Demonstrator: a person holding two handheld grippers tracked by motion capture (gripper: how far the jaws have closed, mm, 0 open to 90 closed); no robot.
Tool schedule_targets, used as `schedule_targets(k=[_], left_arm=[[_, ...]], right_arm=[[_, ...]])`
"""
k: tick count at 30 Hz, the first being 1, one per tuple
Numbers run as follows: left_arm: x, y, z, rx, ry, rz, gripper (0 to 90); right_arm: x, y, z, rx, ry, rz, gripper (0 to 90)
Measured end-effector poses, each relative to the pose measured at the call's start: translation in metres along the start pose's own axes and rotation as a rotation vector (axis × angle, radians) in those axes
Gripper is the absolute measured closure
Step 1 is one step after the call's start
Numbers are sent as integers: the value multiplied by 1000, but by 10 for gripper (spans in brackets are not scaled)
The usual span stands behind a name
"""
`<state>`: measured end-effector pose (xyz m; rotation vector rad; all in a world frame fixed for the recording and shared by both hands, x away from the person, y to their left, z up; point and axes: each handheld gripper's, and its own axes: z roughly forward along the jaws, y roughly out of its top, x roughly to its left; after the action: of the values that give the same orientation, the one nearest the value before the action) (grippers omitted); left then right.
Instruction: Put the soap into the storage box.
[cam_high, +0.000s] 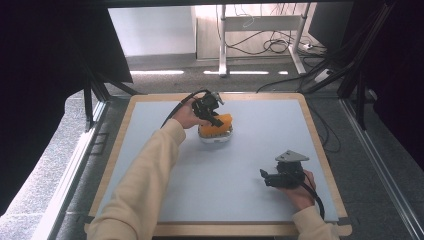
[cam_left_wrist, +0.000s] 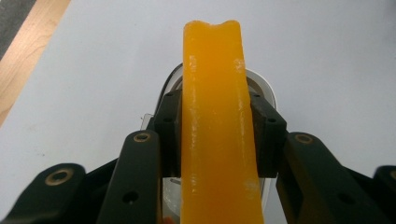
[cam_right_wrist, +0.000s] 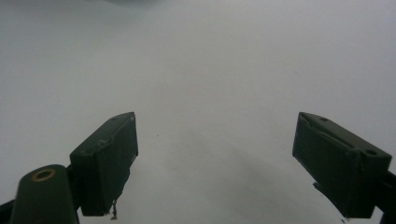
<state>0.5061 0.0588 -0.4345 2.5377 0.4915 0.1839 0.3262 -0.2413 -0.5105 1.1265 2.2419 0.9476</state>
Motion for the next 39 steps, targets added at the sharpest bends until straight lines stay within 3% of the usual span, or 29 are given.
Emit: schedule_targets(k=[8,9,13,17,23,31,36,39], left_arm=[[4,-4,7,6,-2,-16,622],[3,-4,7,4,46,-2,596],[2,-3,2,-15,96,12,485],[-2,1,-10,-66,152,13,376],[-6,2,-16,-80,130,4,313],[-14,-3,-30,-91,100,-27,310],[-26,-20,-45,-124,115,-84,316],[-31,-29,-48,-130,128,-95,317]], right_arm=[[1,0,0,5,0,0,143],[1,0,1,9,-2,2,143],[1,0,1,11,-1,3,143],[2,0,1,12,0,2,143],[2,0,1,10,-1,1,143],[1,0,2,7,6,2,143],[2,0,1,8,0,2,143],[3,0,1,8,-2,1,143]])
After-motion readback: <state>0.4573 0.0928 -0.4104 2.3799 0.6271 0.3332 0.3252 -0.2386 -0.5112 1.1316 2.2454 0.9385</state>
